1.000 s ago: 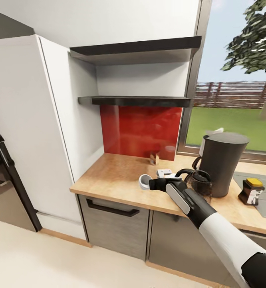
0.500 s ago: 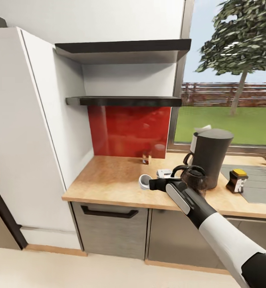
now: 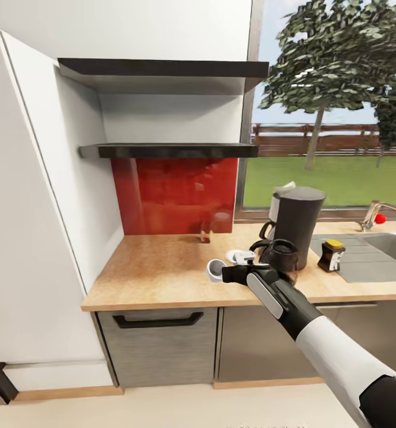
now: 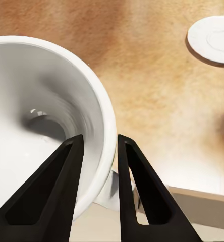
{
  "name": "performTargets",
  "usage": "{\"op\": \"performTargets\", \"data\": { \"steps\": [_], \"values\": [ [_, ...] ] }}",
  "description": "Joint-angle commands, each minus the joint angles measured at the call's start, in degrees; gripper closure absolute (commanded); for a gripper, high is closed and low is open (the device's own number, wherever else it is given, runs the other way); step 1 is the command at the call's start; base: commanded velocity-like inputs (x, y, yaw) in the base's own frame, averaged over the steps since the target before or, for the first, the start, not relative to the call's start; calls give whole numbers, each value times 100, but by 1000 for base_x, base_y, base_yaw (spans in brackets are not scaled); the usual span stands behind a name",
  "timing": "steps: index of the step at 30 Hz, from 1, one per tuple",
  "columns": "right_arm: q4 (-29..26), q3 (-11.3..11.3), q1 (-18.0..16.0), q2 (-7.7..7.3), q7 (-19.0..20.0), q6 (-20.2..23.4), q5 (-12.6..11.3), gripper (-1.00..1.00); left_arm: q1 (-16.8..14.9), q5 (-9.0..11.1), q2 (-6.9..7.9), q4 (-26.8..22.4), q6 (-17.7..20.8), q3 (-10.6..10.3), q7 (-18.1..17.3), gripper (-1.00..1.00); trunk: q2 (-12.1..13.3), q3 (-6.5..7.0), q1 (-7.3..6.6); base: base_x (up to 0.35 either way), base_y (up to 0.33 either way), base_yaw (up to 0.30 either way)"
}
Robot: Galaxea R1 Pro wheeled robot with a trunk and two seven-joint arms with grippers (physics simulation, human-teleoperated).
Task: Set up a coffee station on the kitchen countertop: keep the coffee maker on the countertop, move the bottle of coffee from the kitchen shelf to the counter next to the coffee maker, place a paper coffee filter on top of the coffee maker, put the saucer next to the coffee maker with the coffee cup on the saucer, and place the electric kettle next to the coffee maker.
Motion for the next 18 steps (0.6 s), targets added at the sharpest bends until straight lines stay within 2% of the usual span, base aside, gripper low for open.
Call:
{"op": "performTargets", "data": {
  "steps": [1, 5, 10, 12, 18],
  "values": [
    [-4, 24, -7, -3, -44, 4, -68, 100, 0, 31, 3, 14, -11, -53, 32, -100, -7, -6, 3, 0, 97, -295],
    [-7, 25, -7, -4, -44, 4, -68, 100, 36, 8, 15, 195, 16, -59, 36, -100, -7, -6, 3, 0, 44, -294],
    [-5, 23, -6, -4, -44, 4, -68, 100, 188, -7, 12, 1115, 23, -73, 37, -100, -7, -6, 3, 0, 6, -294],
    [-3, 24, -7, -2, -44, 4, -68, 100, 350, -9, 4, 1327, 51, -83, 68, -100, -7, -6, 3, 0, 1, -294],
    [-5, 21, -7, -5, -44, 4, -68, 100, 560, -12, -21, 1432, 98, -101, 364, -100, -7, -6, 3, 0, 0, -294]
  ]
}}
